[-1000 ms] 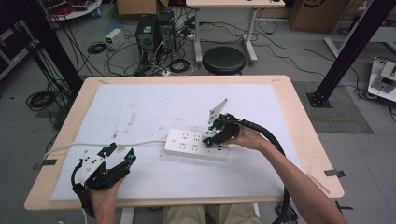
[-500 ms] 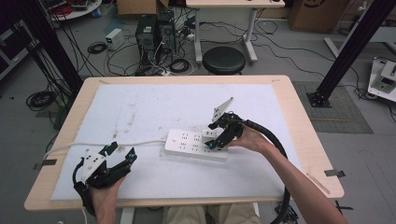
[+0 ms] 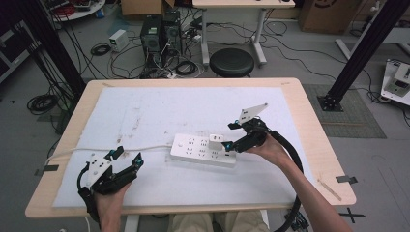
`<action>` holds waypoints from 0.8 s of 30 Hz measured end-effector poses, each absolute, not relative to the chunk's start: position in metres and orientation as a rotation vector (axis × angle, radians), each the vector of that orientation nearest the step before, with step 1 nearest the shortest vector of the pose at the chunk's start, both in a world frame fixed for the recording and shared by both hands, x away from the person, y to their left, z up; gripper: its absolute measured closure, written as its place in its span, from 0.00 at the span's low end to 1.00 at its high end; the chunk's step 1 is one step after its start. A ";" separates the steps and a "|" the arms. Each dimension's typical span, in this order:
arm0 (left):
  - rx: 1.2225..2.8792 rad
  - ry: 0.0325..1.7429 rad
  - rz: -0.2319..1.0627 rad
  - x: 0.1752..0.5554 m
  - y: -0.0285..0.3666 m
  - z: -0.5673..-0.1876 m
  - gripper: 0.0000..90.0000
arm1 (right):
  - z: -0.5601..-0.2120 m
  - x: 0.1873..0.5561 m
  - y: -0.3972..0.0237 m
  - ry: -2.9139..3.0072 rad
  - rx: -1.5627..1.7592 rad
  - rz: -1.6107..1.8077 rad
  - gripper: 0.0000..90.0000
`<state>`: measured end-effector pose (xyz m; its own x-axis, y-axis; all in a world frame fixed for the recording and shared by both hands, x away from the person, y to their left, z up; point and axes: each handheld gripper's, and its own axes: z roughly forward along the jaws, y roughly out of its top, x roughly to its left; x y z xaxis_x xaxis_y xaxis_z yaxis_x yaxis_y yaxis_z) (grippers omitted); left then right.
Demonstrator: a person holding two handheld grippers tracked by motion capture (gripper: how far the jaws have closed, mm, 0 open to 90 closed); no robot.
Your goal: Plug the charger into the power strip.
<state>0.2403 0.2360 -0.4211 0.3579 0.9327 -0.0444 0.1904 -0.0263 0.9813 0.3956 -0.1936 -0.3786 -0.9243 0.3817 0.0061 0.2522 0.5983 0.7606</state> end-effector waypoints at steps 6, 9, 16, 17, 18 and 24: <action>1.503 1.057 0.823 0.243 0.235 -0.419 0.34 | -0.380 0.385 -0.212 2.548 0.640 1.293 0.24; 1.502 1.053 0.820 0.246 0.234 -0.418 0.34 | -0.385 0.377 -0.223 2.484 0.721 1.316 0.24; 1.507 1.042 0.815 0.249 0.230 -0.419 0.34 | -0.395 0.362 -0.241 2.328 0.822 1.368 0.24; 1.507 1.041 0.813 0.250 0.229 -0.419 0.34 | -0.395 0.362 -0.241 2.328 0.822 1.368 0.24; 1.511 1.041 0.816 0.250 0.229 -0.419 0.34 | -0.395 0.360 -0.243 2.308 0.833 1.375 0.24; 1.509 1.040 0.812 0.252 0.229 -0.419 0.34 | -0.398 0.344 -0.262 2.133 0.940 1.418 0.24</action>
